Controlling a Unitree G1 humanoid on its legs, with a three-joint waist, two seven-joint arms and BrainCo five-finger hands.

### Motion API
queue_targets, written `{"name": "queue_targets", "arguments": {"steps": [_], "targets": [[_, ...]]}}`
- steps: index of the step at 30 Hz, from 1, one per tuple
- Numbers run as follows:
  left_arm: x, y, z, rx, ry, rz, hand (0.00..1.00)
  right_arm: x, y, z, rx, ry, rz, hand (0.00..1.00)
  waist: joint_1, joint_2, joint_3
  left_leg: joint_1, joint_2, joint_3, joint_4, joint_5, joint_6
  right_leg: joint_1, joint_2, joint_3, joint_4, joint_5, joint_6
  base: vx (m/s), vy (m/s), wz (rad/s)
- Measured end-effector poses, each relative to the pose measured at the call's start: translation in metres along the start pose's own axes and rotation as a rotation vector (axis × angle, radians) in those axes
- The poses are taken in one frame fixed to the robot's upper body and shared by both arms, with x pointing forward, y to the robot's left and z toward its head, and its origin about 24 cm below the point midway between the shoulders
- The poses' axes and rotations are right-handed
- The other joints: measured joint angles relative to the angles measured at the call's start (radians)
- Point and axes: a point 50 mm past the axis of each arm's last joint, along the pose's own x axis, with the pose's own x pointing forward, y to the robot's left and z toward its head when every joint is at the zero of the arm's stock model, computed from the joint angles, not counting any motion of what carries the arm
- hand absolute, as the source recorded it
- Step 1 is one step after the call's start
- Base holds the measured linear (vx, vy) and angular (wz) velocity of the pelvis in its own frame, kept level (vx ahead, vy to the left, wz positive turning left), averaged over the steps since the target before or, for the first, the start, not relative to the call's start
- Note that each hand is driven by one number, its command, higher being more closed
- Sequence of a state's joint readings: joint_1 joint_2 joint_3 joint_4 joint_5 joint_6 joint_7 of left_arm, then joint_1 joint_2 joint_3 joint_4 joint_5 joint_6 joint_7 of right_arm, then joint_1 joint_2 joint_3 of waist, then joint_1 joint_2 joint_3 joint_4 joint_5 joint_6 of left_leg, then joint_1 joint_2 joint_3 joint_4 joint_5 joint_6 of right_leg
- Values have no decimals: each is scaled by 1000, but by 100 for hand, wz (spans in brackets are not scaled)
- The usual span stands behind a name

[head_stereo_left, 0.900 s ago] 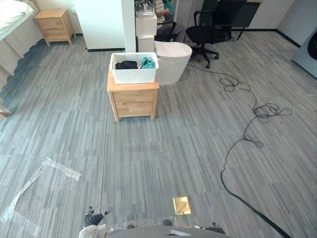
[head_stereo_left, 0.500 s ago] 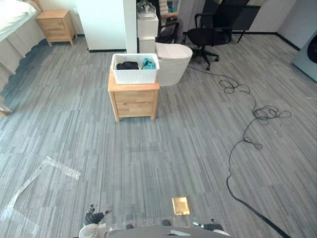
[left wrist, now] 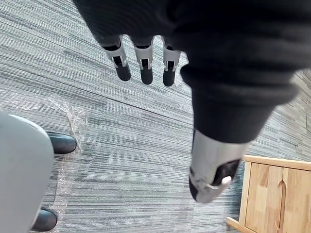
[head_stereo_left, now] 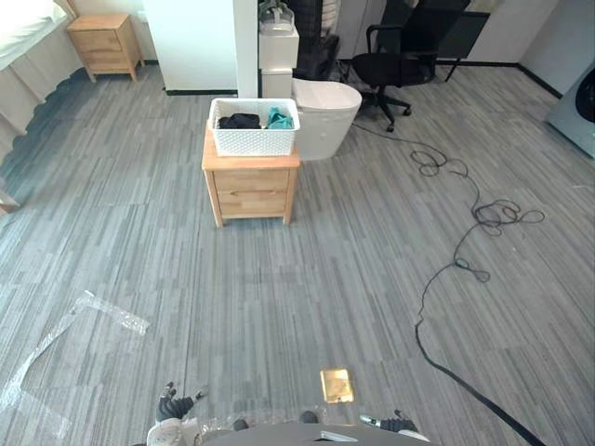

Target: Pick up the laundry basket with both hands and put the clothes into the washing machine.

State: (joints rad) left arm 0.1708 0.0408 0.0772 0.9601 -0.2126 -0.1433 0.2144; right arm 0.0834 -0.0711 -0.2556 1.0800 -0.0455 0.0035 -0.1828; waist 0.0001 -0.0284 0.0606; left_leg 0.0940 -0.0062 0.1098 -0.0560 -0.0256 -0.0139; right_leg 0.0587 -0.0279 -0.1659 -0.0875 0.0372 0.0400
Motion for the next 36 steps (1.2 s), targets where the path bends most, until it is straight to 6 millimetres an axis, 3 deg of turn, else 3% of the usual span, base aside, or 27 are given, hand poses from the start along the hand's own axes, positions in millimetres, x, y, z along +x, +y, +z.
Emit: {"name": "queue_targets", "arguments": {"steps": [14,18,21,22,23,24,26,28,31,33,34,35,36], "targets": [[2,6,4,7,-11,14,0,0,8,3,-11,-7,23,0,2,-28,6,-5,-2,1,-6,0,1,-8,-1,0,0,-2,2,-13,-2,0],[3,7,5,-8,-13,21,0,0,7,3,10,0,18,0,5,-30,10,-14,-6,-1,13,-18,16,-19,-10,-12,28,-36,12,10,7,0],[3,10,8,-41,-20,34,0,-1,6,1,61,11,8,0,2,-35,36,-47,-18,-8,151,-131,35,-105,-79,-60,340,-194,34,50,51,15],[3,10,9,-41,-24,33,0,-1,3,-3,77,25,-1,0,9,-42,48,-36,-24,-5,179,-164,47,-174,-117,-79,530,-229,26,58,45,10],[3,10,9,-41,-23,32,0,-1,2,-3,79,24,-2,0,10,-43,47,-30,-23,-5,179,-168,49,-190,-124,-83,575,-227,24,139,55,-1],[4,10,10,-40,-26,31,0,0,2,0,96,15,-6,0,3,-20,71,11,-19,-9,176,-178,56,-247,-151,-107,735,-212,19,147,40,-1],[5,9,14,-41,-32,28,0,0,0,-1,105,15,-12,0,-3,-25,73,54,-1,-12,179,-204,62,-301,-155,-126,837,-272,12,274,20,-4],[6,7,11,-38,-16,20,0,-1,-2,-5,114,27,-20,0,-10,-16,71,74,37,-20,179,-230,47,-353,-107,-129,815,-316,5,255,-26,5],[7,0,13,-53,-9,0,0,-3,-8,-16,140,58,-40,0,-28,6,84,109,102,-43,157,-253,14,-456,-34,-115,618,-265,-1,554,-125,32],[6,-10,16,-70,-14,-18,0,-5,-11,-25,168,89,-52,0,-36,21,103,179,118,-57,125,-262,-5,-481,-21,-94,457,-138,-10,568,-174,48],[6,-10,16,-79,-12,-15,0,-7,-10,-29,173,94,-50,0,-36,19,102,197,118,-58,129,-270,-22,-474,-26,-85,430,-109,-19,606,-228,50],[5,-12,13,-105,-2,-11,0,-9,-13,-36,188,104,-52,0,-41,22,104,232,124,-60,150,-285,-48,-468,-39,-81,482,11,-91,608,-278,39],[3,-19,12,-120,2,-28,0,-7,-18,-29,198,79,-62,0,-40,43,104,226,151,-58,212,-274,-66,-477,-38,-98,581,-68,-67,609,-305,34]]}}
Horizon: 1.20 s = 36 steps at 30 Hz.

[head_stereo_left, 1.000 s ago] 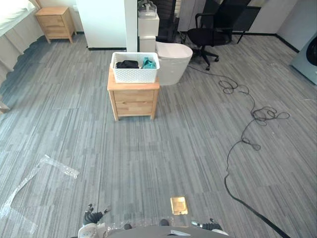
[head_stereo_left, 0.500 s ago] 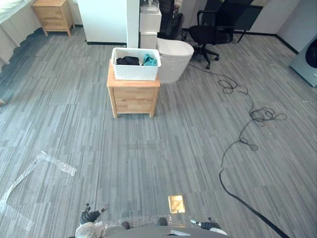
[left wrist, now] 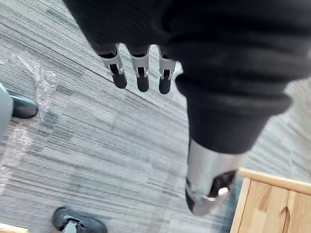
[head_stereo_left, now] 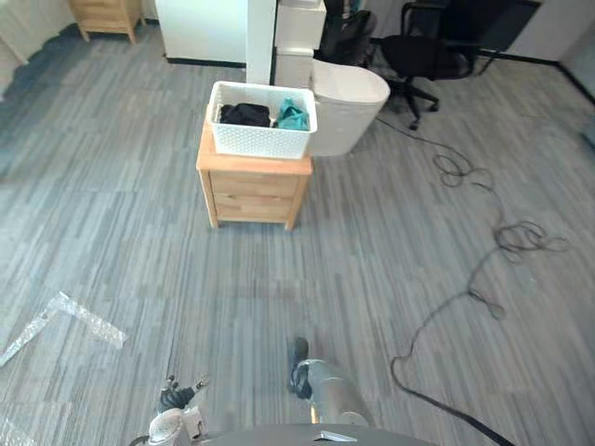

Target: Pick up the laundry basket with both hands and put the clothes into the washing machine.

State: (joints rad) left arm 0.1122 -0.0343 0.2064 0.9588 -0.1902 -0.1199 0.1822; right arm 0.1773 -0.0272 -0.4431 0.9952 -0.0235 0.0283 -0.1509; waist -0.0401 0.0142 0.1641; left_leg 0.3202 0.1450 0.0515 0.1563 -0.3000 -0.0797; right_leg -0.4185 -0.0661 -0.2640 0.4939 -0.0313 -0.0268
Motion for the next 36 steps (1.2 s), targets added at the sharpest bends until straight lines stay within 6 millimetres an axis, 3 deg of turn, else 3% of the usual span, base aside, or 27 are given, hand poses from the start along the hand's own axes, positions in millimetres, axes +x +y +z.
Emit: {"name": "queue_targets", "arguments": {"steps": [1,2,4,5,6,8,10,12,14,15,17,18,19,20,21,22,23,24,26,29,30,32,34,35,36], "targets": [[0,-4,2,-9,-8,-10,0,0,0,3,3,-9,0,0,-2,6,2,-23,8,2,65,8,-8,2,2,-5,27,-35,-1,717,-417,23],[0,-10,10,-64,-37,-11,0,1,0,14,24,-50,-7,0,-9,27,14,-159,52,3,405,86,0,58,32,-27,34,-108,-23,599,-365,11],[-1,-9,13,-96,-53,-2,0,1,1,20,42,-70,-4,0,0,36,15,-269,97,-10,660,223,3,122,69,-23,7,-137,-34,579,-328,-14],[-1,-6,15,-118,-66,6,0,1,3,26,42,-92,2,0,7,36,16,-338,129,-12,840,259,-12,177,98,-20,-22,-144,-28,553,-289,-48],[-1,-6,21,-130,-89,7,0,1,7,30,31,-109,14,0,22,30,20,-416,171,17,1016,261,-7,255,132,-4,-73,-148,-27,533,-264,-61],[-1,-6,34,-132,-146,-6,0,1,15,39,15,-133,31,0,44,1,32,-520,193,75,1128,222,19,379,146,27,-165,-150,-29,563,-245,-38],[-1,-9,39,-101,-177,-26,0,1,23,45,11,-147,48,0,47,-17,31,-634,193,130,1084,180,25,494,148,39,-272,-141,-15,498,-153,-6],[-1,-10,40,-79,-185,-44,0,1,28,53,5,-162,52,0,48,-9,28,-697,173,170,927,138,19,568,150,53,-338,-145,-6,483,-63,-9],[1,-7,42,-41,-186,-51,0,1,42,59,-7,-162,82,0,64,-13,32,-708,89,190,597,114,21,631,133,77,-363,-163,25,493,47,-27],[1,-6,40,-36,-177,-47,0,0,47,59,-19,-160,97,0,72,-14,32,-706,31,168,375,148,27,663,118,91,-371,-177,46,501,104,-25],[1,-3,35,-33,-161,-35,0,0,48,57,-18,-159,99,0,90,-11,30,-698,-42,95,78,235,14,705,107,119,-387,-198,72,546,179,-47],[1,1,27,-33,-130,-22,0,0,46,54,-22,-153,94,0,102,-1,28,-695,-51,62,-11,254,19,734,111,157,-393,-221,81,499,224,-67],[1,5,26,-45,-127,-7,0,1,45,51,-23,-145,92,0,104,-6,28,-705,-56,53,21,325,34,747,109,175,-391,-237,81,508,251,-45],[3,11,27,-30,-124,9,0,0,48,43,-24,-112,100,0,94,-31,13,-711,-85,54,46,399,56,749,80,183,-363,-249,85,509,261,-4],[4,16,28,-22,-123,16,0,-1,51,36,3,-92,102,0,82,-63,-6,-725,-112,57,65,403,65,699,44,205,-273,-251,78,529,259,8],[4,17,29,-26,-126,20,0,-1,49,34,20,-83,95,0,82,-74,-10,-724,-123,67,79,401,81,672,26,216,-208,-251,77,551,257,3],[6,21,32,-41,-129,35,0,-2,50,30,52,-65,95,0,84,-102,-9,-715,-150,95,118,359,112,605,-8,233,-29,-239,72,578,235,-6],[7,24,34,-35,-127,46,0,-2,52,31,80,-61,99,0,79,-125,0,-681,-182,112,154,301,130,522,-54,236,190,-157,81,679,257,-4],[9,27,30,-12,-91,52,0,-3,57,36,97,-76,124,0,56,-124,7,-598,-205,114,179,236,146,427,-107,223,470,-37,110,596,217,-1],[7,25,19,9,-53,42,0,-2,56,47,62,-125,130,0,58,-86,9,-421,-187,130,102,187,146,300,-139,121,589,-136,80,456,169,-28],[7,23,19,16,-51,36,0,-3,57,49,48,-139,138,0,58,-84,8,-396,-181,137,80,185,143,271,-139,101,574,-155,80,371,88,-35],[7,20,16,22,-42,26,0,-4,60,55,19,-169,150,0,52,-78,8,-304,-161,158,11,186,135,230,-137,18,386,-227,88,354,15,-34],[7,18,18,39,-50,20,0,-5,62,58,1,-183,157,0,50,-77,7,-268,-146,174,-14,174,112,231,-121,-26,121,-223,82,281,-56,-25],[7,17,19,58,-55,16,0,-5,63,57,-6,-185,160,0,46,-82,4,-260,-146,178,-19,166,99,240,-100,-18,-57,-155,70,289,-111,-4],[7,17,21,103,-64,6,0,-5,62,53,-11,-174,161,0,45,-96,-5,-251,-161,170,-21,154,82,250,-91,9,-195,-13,55,304,-135,4]]}}
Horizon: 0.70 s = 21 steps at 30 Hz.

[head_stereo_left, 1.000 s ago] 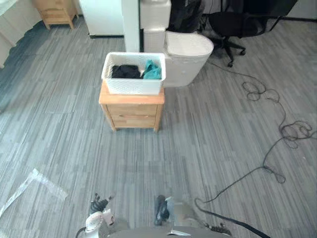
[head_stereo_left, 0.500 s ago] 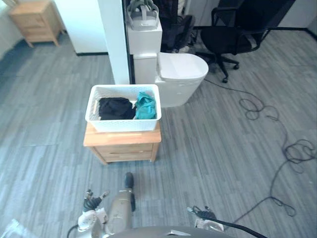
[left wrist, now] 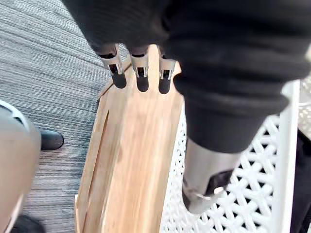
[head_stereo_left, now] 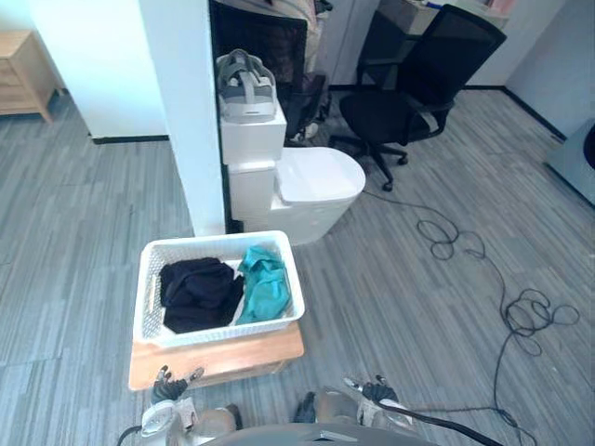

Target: Pick up the laundry basket with both hands and put the clothes into the washing machine.

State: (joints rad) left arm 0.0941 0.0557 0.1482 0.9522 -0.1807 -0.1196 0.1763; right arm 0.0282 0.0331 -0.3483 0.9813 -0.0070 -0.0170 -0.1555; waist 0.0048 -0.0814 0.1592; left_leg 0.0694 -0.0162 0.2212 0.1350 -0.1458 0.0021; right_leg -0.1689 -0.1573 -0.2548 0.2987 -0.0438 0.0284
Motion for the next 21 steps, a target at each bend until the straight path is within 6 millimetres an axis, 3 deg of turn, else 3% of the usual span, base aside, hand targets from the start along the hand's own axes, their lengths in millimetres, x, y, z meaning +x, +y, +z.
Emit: {"name": "queue_targets", "arguments": {"steps": [1,3,6,10,16,21], "targets": [[0,-2,0,13,0,-5,0,0,-2,-2,-5,9,-2,0,1,-8,-9,4,-2,-4,1,-8,-7,8,2,16,-25,13,20,307,-153,0],[-4,-15,-8,30,18,-37,0,2,-12,-1,-49,11,-21,0,3,69,-33,18,46,-6,-6,-20,-28,77,60,0,-144,50,7,265,-132,-11],[-8,-20,-18,28,48,-48,0,3,-19,-5,-82,31,-35,0,2,95,-53,56,77,-20,-35,-29,-42,153,111,-9,-239,67,-4,202,-108,-1],[-9,-17,-21,77,51,-59,0,3,-20,-7,-85,43,-38,0,3,90,-61,71,88,-29,-51,-30,-43,184,135,-7,-290,79,-8,67,-55,1],[-6,-8,-20,128,51,-46,0,2,-17,-12,-82,67,-28,0,6,58,-71,70,82,-15,-52,-35,-47,208,139,13,-363,128,-5,-24,17,-9],[-6,7,-24,61,77,1,0,3,-23,-12,11,83,-56,0,11,65,-68,60,74,-2,-50,-36,-45,203,131,25,-379,141,-1,-52,19,-8]]}}
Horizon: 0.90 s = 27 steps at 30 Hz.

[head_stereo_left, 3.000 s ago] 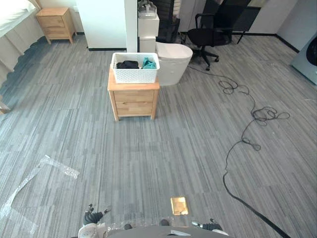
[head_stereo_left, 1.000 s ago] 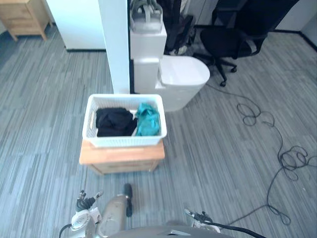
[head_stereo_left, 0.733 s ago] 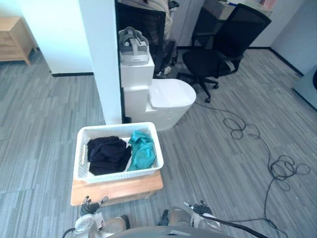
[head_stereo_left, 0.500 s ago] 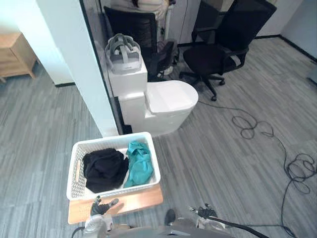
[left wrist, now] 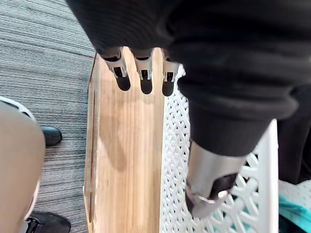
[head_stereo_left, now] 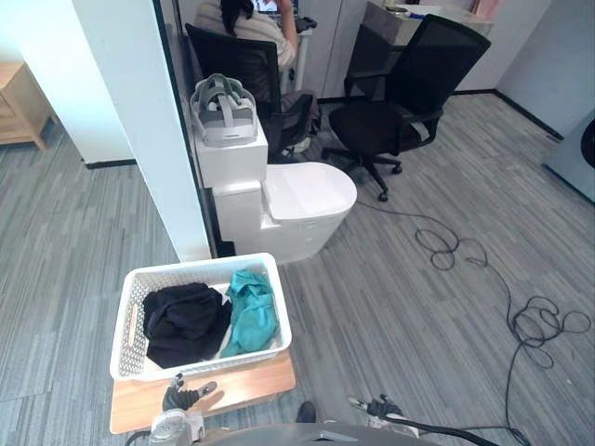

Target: Pick up the laundry basket with both hands and put the clothes into the washing machine.

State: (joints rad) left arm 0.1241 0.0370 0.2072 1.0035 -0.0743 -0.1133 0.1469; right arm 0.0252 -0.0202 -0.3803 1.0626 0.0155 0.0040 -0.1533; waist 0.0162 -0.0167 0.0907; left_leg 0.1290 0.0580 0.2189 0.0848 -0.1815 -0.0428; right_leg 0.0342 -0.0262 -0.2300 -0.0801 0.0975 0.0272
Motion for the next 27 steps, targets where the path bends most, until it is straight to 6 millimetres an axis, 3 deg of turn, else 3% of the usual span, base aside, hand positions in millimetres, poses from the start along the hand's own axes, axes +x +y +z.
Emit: {"name": "queue_targets", "arguments": {"steps": [2,4,5,6,8,10,12,16,18,19,22,25,27], "targets": [[-1,16,-7,-71,26,61,0,0,-6,11,61,-43,-22,0,0,5,3,-15,0,2,1,0,0,-19,-1,1,6,-2,-3,-39,1,-6],[-6,34,-22,-130,71,125,0,-4,-14,41,90,-181,-38,0,-2,14,10,-27,3,11,1,0,-2,-46,-3,4,34,-17,-10,-28,-3,-11],[-10,47,-31,-155,96,166,0,-12,-20,67,124,-309,-51,0,-3,28,18,-31,7,25,2,-6,-10,-67,-4,6,66,-37,-5,-8,-6,-6],[-13,60,-35,-179,109,211,0,-22,-26,91,142,-432,-69,0,-4,37,21,-38,11,29,6,-12,-17,-92,-5,9,105,-59,-4,2,-9,-4],[-15,85,-35,-218,108,301,0,-36,-33,118,161,-579,-90,0,1,54,26,-41,19,29,7,-16,-23,-119,-7,5,167,-101,-5,33,-20,4],[-15,113,-18,-252,49,400,0,-41,-33,130,178,-640,-105,0,6,57,27,-40,29,24,7,-13,-26,-142,-8,-1,222,-136,-14,92,-57,11],[-12,150,20,-300,-68,515,0,-42,-30,138,188,-657,-102,0,9,63,30,-37,36,4,2,-2,-45,-156,-12,-26,274,-169,-18,122,-74,26],[-10,178,92,-338,-276,557,0,-45,-24,159,190,-705,-76,0,7,75,39,-44,22,0,2,47,-67,-158,-36,-53,288,-181,-22,104,-52,24],[-14,189,121,-345,-359,555,0,-50,-19,178,172,-758,-53,0,-1,76,40,-45,6,-2,6,77,-63,-150,-51,-55,283,-181,-22,70,-33,11],[-16,194,146,-343,-424,539,0,-56,-10,196,152,-809,-24,0,-6,84,46,-50,4,-3,21,82,-61,-141,-54,-56,273,-181,-22,39,-25,3],[-18,191,188,-271,-510,483,0,-68,13,223,143,-887,49,0,-9,88,76,-77,5,-2,54,83,-58,-149,-56,-57,273,-178,-27,-7,-19,4],[-17,184,205,-177,-518,442,0,-81,36,234,159,-922,142,0,-10,85,91,-126,12,5,76,83,-58,-195,-52,-51,276,-167,-38,-59,-26,-9],[-16,177,216,-111,-511,417,0,-100,60,239,186,-972,242,0,-9,76,139,-153,31,44,108,71,-41,-225,-36,-29,281,-153,-53,-68,-32,-29]]}}
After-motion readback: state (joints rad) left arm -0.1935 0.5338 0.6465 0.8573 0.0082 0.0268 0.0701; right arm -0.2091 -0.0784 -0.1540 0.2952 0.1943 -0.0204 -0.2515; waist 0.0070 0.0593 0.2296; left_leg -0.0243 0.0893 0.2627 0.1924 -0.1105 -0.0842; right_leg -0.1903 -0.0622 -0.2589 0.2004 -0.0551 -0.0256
